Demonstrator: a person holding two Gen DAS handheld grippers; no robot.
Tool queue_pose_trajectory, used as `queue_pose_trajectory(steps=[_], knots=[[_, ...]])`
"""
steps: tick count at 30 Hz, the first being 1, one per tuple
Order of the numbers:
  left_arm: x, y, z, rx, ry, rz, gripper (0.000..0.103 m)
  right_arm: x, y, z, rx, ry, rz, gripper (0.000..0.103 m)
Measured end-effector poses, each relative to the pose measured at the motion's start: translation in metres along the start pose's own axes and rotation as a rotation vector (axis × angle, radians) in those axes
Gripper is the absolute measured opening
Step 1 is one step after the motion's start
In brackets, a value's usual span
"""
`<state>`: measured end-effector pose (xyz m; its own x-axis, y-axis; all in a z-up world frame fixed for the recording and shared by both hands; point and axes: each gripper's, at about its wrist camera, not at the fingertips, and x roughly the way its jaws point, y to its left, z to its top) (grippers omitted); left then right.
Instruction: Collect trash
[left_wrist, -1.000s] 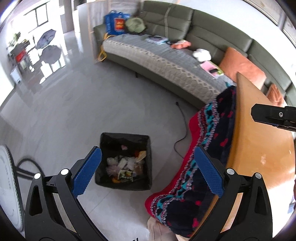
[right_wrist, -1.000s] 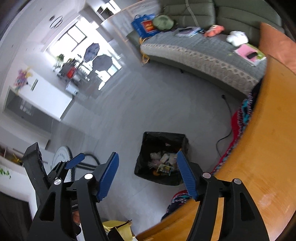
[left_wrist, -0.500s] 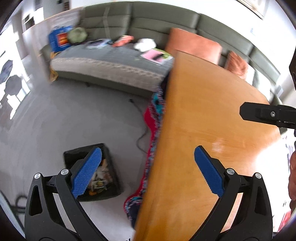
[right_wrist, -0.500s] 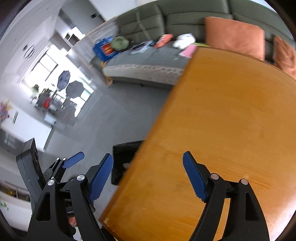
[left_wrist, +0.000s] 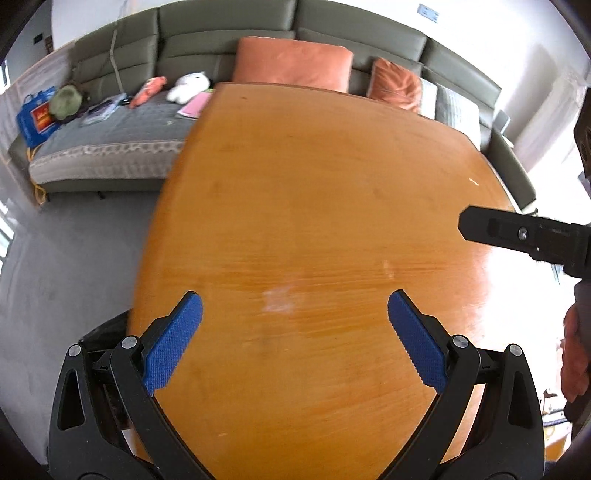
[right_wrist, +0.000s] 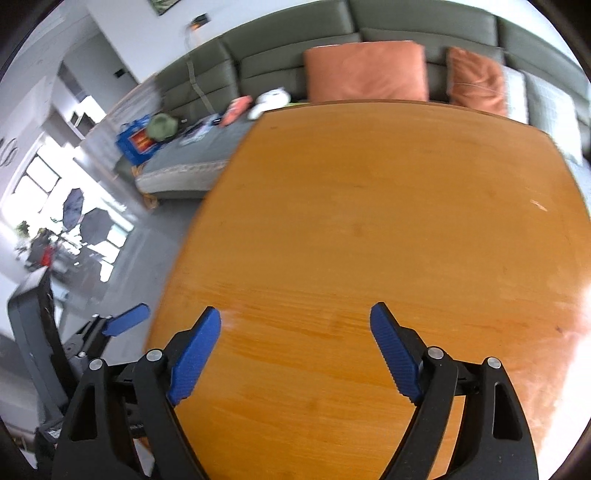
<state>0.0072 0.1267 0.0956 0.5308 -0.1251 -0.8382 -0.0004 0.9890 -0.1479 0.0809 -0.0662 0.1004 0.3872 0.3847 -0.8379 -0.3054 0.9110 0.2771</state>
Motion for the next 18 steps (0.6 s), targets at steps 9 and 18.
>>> queue_pose_trajectory(steps=[9, 18], knots=[[0.041, -0.055, -0.006, 0.024, 0.019, -0.008, 0.097, 0.002, -0.077, -0.038, 0.069, -0.043, -0.146, 0.086], [0.070, -0.086, -0.030, 0.118, 0.029, -0.012, 0.097, 0.010, -0.127, -0.093, 0.135, -0.088, -0.214, 0.086]])
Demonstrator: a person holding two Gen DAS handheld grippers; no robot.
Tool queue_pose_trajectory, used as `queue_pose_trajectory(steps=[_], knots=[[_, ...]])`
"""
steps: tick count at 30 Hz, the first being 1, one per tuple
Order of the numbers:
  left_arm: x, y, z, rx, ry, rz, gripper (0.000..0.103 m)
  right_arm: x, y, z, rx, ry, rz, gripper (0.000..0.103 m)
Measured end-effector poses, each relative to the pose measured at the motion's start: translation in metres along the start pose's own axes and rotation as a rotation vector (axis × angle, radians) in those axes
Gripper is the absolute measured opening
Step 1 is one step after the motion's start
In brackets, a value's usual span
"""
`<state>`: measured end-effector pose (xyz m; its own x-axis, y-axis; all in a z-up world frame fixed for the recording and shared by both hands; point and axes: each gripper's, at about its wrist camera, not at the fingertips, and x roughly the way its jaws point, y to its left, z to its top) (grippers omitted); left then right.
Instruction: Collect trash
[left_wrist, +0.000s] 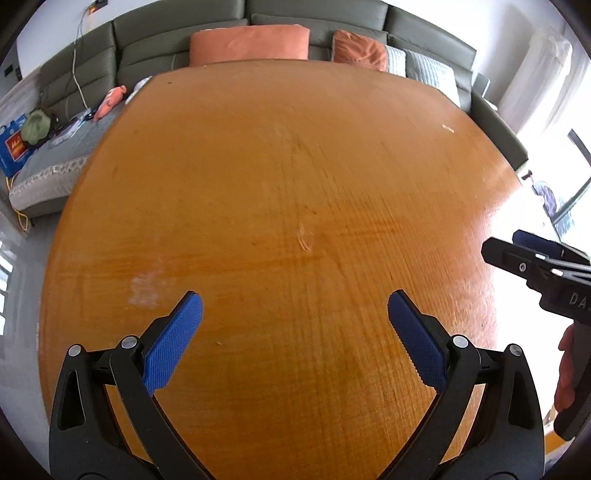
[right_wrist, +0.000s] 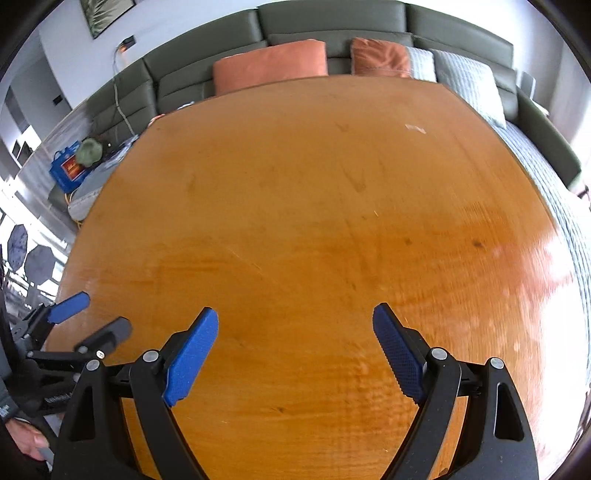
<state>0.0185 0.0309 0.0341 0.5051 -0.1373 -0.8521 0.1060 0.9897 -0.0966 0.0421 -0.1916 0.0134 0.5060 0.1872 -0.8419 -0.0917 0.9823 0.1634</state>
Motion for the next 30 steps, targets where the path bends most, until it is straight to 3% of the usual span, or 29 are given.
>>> queue_pose_trajectory(steps=[16, 30], knots=[[0.014, -0.002, -0.019, -0.049, -0.024, -0.005, 0.097, 0.014, -0.009, -0.026, -0.054, -0.055, -0.096, 0.086], [0.021, -0.018, -0.032, 0.037, -0.071, 0.095, 0.097, 0.018, -0.005, -0.029, -0.070, -0.093, -0.130, 0.096]])
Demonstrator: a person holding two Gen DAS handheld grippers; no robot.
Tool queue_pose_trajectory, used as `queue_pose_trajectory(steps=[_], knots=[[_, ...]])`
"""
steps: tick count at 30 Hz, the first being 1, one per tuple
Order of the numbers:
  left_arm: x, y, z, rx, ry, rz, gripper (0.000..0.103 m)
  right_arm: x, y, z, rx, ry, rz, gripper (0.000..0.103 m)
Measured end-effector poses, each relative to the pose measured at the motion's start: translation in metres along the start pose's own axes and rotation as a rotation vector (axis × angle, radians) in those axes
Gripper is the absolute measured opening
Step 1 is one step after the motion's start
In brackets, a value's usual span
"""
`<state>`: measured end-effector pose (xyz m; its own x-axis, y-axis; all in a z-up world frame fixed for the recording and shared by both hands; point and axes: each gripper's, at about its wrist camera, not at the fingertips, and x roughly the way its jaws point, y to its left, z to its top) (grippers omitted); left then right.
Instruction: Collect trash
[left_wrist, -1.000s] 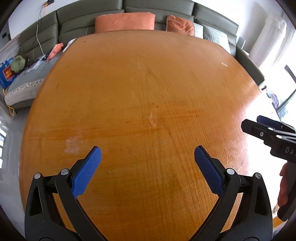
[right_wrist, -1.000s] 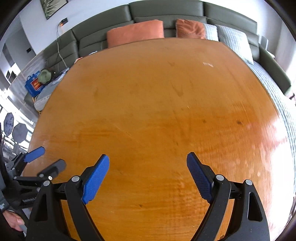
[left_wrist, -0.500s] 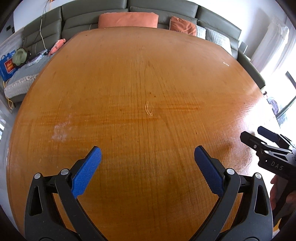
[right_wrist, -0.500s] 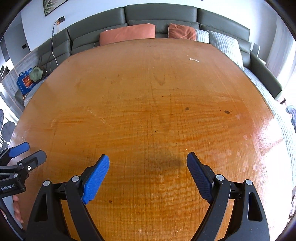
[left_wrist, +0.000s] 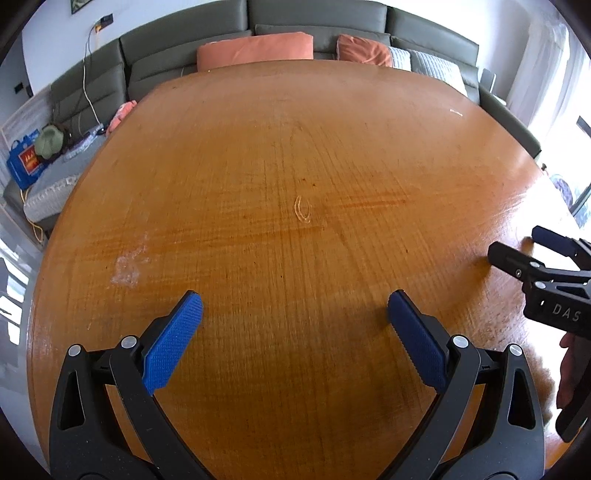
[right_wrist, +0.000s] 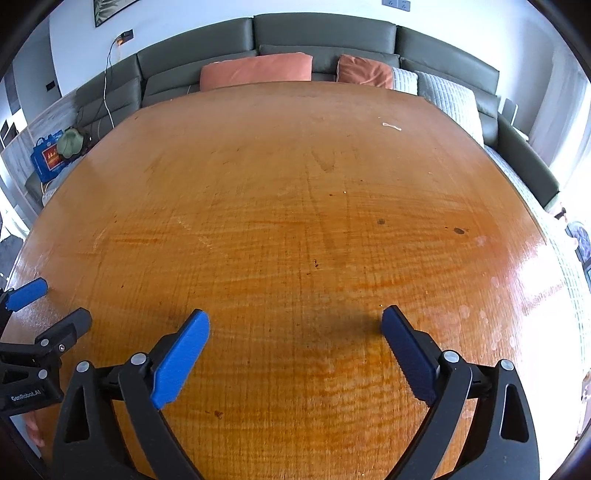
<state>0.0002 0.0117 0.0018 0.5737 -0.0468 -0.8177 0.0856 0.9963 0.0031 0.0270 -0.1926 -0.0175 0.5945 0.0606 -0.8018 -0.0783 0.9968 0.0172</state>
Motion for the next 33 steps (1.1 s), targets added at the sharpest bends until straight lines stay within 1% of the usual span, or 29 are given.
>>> queue_pose_trajectory(steps=[1, 2, 33], knots=[[0.0000, 0.0006, -0.0002, -0.005, -0.003, 0.000, 0.097, 0.0007, -0.0006, -0.0005, 0.004, 0.000, -0.003, 0.099], [0.0001, 0.0005, -0.0006, -0.005, -0.004, 0.003, 0.097, 0.0005, -0.0006, -0.0015, 0.005, -0.004, -0.005, 0.100], [-0.0004, 0.0046, 0.0025, -0.009, -0.003, 0.008, 0.097, 0.0005, -0.0012, -0.0015, 0.004, -0.004, -0.005, 0.100]])
